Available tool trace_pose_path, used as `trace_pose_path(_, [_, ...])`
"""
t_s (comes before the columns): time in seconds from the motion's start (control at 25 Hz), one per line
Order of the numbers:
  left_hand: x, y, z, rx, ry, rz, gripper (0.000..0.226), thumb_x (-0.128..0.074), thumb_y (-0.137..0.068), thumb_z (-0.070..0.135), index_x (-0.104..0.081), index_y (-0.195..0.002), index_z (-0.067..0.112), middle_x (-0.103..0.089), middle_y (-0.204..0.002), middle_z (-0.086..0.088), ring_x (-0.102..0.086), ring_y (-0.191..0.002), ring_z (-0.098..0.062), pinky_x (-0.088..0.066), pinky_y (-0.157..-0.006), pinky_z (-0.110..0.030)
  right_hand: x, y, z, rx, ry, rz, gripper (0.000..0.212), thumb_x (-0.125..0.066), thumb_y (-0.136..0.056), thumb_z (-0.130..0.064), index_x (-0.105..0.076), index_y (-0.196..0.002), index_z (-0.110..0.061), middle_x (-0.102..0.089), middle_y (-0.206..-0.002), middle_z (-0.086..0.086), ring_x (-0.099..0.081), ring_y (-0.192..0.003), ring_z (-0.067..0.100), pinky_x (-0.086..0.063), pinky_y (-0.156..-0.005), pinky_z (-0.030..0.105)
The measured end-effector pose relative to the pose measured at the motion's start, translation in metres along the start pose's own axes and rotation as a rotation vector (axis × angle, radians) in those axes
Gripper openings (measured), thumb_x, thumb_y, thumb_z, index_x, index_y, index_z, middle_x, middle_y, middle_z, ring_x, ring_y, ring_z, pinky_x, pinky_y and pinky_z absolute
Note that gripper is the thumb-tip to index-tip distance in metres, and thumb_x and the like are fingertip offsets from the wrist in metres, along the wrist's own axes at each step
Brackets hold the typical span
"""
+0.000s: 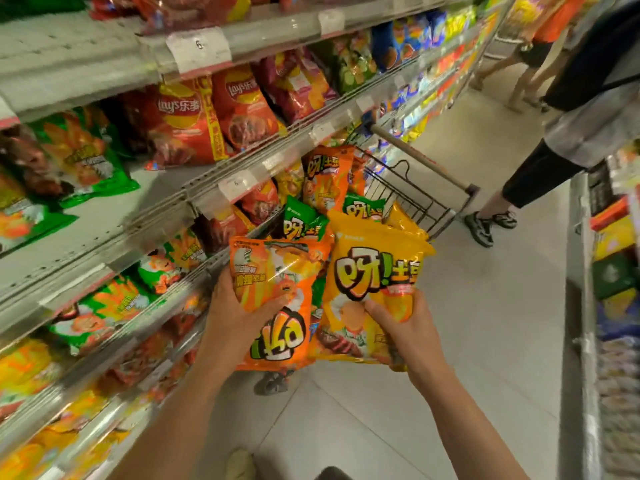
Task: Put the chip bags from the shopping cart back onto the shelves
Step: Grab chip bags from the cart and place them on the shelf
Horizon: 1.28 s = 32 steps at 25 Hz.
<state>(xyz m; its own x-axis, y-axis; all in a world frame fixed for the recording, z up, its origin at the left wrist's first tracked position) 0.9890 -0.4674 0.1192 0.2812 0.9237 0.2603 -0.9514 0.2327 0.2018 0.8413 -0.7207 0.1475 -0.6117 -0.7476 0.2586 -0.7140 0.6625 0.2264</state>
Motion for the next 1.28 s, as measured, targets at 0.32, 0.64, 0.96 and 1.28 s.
trace_pose_path(0.32, [-0.025, 0.104, 0.015, -0.024, -0.006, 0.087, 0.102, -0.089, -0.057, 0.063, -0.039, -0.141, 0.036, -0.062, -0.133, 0.009, -0.061, -0.121, -0.015, -0.052, -0.098, -0.034, 0.058, 0.037, 0.041, -0.021, -0.157, -0.278, 0.050, -0.085, -0.080, -0.025, -0.060, -0.122, -0.035, -0.078, -0.105, -0.006, -0.077, -0.090, 0.015, -0.061, -0.066, 0.029])
trace_pose_path(0.64, [-0.038, 0.232, -0.018, 0.015, -0.034, 0.212, 0.082, -0.086, -0.066, 0.050, -0.039, -0.132, 0.044, -0.054, -0.121, 0.042, -0.054, -0.107, 0.023, -0.047, -0.096, -0.024, 0.094, 0.103, 0.094, -0.069, -0.221, -0.416, 0.058, -0.088, -0.070, -0.025, -0.062, -0.121, -0.029, -0.079, -0.106, -0.002, -0.078, -0.091, 0.020, -0.063, -0.067, 0.032])
trace_pose_path(0.96, [0.049, 0.329, -0.055, 0.046, 0.101, 0.327, 0.066, -0.089, -0.073, 0.032, -0.052, -0.127, 0.041, -0.075, -0.111, 0.013, -0.073, -0.098, -0.007, -0.058, -0.073, -0.018, 0.026, 0.185, 0.099, -0.056, -0.189, -0.568, 0.053, -0.089, -0.071, -0.022, -0.063, -0.117, -0.030, -0.080, -0.100, 0.002, -0.079, -0.085, 0.027, -0.064, -0.062, 0.041])
trace_pose_path(1.28, [0.241, 0.454, -0.136, 0.059, 0.017, 0.624, 0.069, -0.085, -0.069, 0.051, -0.053, -0.128, 0.035, -0.064, -0.114, 0.017, -0.062, -0.103, -0.002, -0.051, -0.081, -0.026, -0.133, 0.344, 0.082, 0.077, -0.070, -0.803, 0.059, -0.089, -0.067, -0.033, -0.064, -0.120, -0.032, -0.079, -0.108, 0.005, -0.077, -0.093, 0.029, -0.063, -0.077, 0.055])
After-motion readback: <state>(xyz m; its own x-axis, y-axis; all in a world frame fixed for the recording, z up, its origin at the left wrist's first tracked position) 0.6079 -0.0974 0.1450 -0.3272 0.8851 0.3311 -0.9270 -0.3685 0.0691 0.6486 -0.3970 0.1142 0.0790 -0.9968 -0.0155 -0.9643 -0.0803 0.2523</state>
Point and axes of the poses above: each hand's wrist, its own y-axis away from the middle knuckle, its own x-axis out of the back of the hand, z = x × y, the point moved 5 cm from there along -y, towards the middle knuckle
